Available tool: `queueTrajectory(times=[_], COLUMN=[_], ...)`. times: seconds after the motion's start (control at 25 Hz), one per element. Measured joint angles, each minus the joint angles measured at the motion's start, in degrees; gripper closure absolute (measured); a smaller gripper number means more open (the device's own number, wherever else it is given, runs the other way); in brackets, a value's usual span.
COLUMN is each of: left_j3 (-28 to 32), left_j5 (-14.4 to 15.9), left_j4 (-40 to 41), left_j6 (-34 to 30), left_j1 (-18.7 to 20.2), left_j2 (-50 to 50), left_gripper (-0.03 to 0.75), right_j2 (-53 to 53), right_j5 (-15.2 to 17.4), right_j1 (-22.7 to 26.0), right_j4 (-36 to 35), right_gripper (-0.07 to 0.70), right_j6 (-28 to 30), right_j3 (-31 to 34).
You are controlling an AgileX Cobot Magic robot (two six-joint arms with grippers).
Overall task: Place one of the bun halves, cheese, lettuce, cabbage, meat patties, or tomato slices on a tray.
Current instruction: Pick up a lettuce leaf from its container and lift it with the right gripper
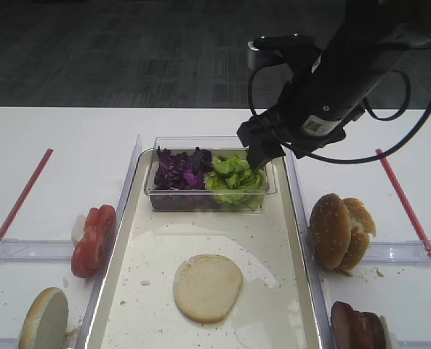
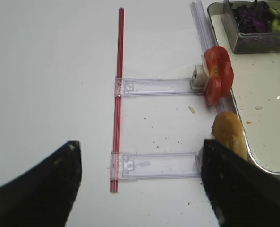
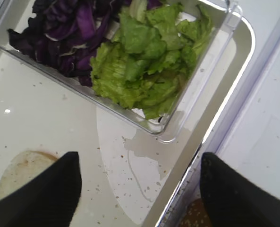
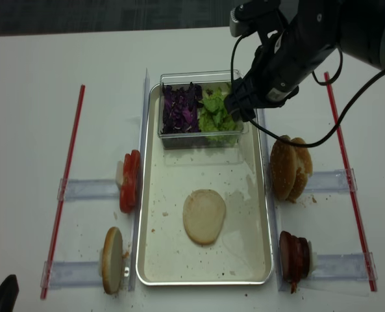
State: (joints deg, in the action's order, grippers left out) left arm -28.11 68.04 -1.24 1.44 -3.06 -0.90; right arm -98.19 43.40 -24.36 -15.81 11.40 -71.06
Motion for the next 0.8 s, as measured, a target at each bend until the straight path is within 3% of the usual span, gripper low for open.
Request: queueTrajectory(times=[0.36,0.68,0.8], left_j3=[0.0,0.0,0.0], left_j5=[0.0,0.0,0.0], left_j4=[0.0,0.0,0.0], left_j6=[0.0,0.0,0.0], left_j1=[0.0,0.0,0.0], left_j2=[0.0,0.0,0.0], left_gripper=[0.225,0.225,0.225], right_j2=[0.0,-0.12,-1.93], right_j5=[-0.5,-4.87,-4.86], right_j1=[-0.33,-0.33,-0.33], right_j4=[-2.23,-4.38,-4.5], right_gripper=[0.088,0.09,0.09], right_j6=[2.31,7.31,7.39], right_j3=[0.0,-0.1,-1.74])
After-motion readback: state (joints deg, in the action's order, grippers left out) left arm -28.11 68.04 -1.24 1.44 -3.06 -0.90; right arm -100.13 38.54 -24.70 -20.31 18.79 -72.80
